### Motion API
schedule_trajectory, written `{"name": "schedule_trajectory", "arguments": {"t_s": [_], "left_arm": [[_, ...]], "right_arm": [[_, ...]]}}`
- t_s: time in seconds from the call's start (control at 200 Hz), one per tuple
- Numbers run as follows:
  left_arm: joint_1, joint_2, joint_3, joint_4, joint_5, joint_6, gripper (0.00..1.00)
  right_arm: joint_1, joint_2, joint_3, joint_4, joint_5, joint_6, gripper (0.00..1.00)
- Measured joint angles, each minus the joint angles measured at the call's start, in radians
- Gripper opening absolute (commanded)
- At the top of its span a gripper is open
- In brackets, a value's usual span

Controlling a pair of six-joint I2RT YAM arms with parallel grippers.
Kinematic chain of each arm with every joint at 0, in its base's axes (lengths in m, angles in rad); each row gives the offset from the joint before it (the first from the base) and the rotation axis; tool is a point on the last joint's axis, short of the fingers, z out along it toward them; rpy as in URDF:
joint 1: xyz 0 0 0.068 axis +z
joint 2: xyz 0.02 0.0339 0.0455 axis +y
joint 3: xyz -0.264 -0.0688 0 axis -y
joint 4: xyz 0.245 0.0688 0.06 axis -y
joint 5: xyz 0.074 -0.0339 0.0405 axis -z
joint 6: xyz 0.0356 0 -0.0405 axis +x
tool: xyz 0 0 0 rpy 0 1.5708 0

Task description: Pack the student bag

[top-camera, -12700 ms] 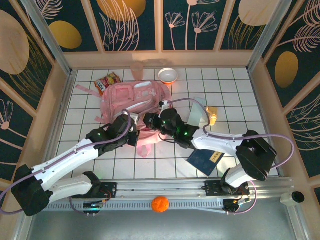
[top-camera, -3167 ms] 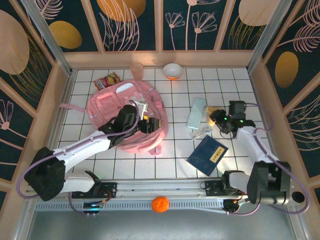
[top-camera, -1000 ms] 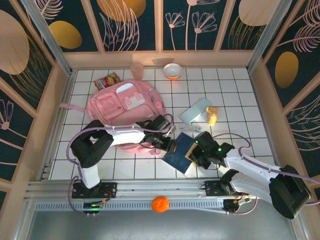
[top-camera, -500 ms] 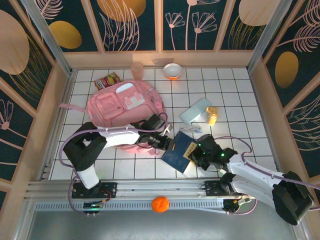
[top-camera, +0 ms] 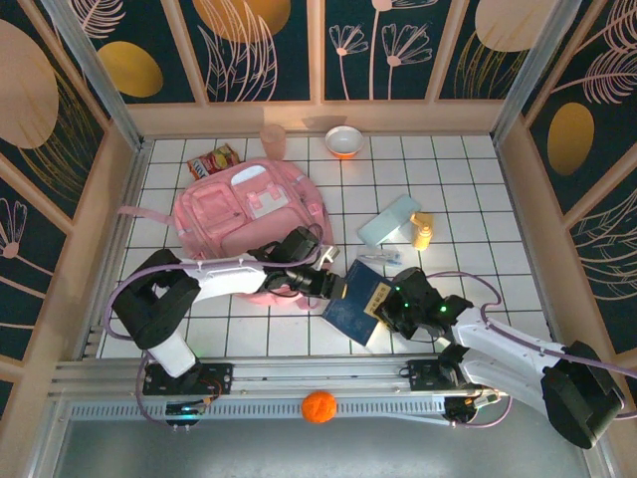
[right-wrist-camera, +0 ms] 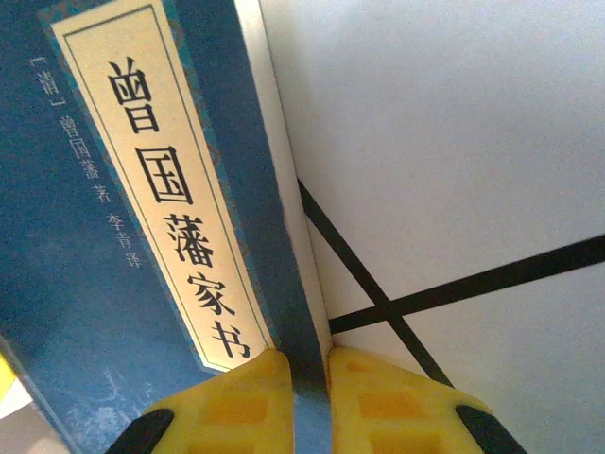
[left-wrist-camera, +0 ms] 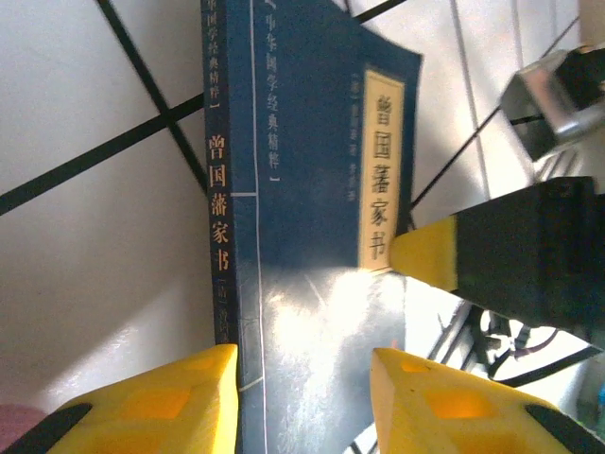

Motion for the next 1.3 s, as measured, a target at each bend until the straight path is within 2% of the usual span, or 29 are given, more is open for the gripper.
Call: {"name": "schedule_trajectory", "arguments": {"t_s": [0.155, 0.285, 0.515, 0.686, 1.056, 1.196, 1.296], "left_arm": [[0.001, -0.051, -0.027, 0.135, 0.080, -0.042, 0.41], [-0.012, -0.063, -0.018, 0.164, 0.098, -0.037, 0.40], [-0.015, -0.021, 0.025, 0.129, 0.093, 0.000, 0.43], [-0.016, -0.002, 0.076, 0.054, 0.044, 0.049, 0.43], [-0.016, 0.050, 0.110, 0.053, 0.066, 0.072, 0.40], [-0.016, 0.051, 0.130, 0.011, 0.021, 0.076, 0.39], [-0.016, 0.050, 0.134, -0.012, -0.014, 0.079, 0.43]], "right_arm": [[-0.002, 0.011, -0.010, 0.046, -0.010, -0.003, 0.13], [-0.002, 0.043, -0.013, 0.107, -0.019, -0.004, 0.13], [-0.002, 0.056, -0.013, 0.125, -0.021, -0.013, 0.13], [-0.002, 0.061, -0.013, 0.136, -0.021, -0.023, 0.13], [-0.006, 0.079, -0.004, 0.139, -0.025, -0.029, 0.12], [-0.007, 0.091, 0.004, 0.138, -0.024, -0.030, 0.12], [-0.007, 0.091, 0.005, 0.138, -0.023, -0.030, 0.12]]}}
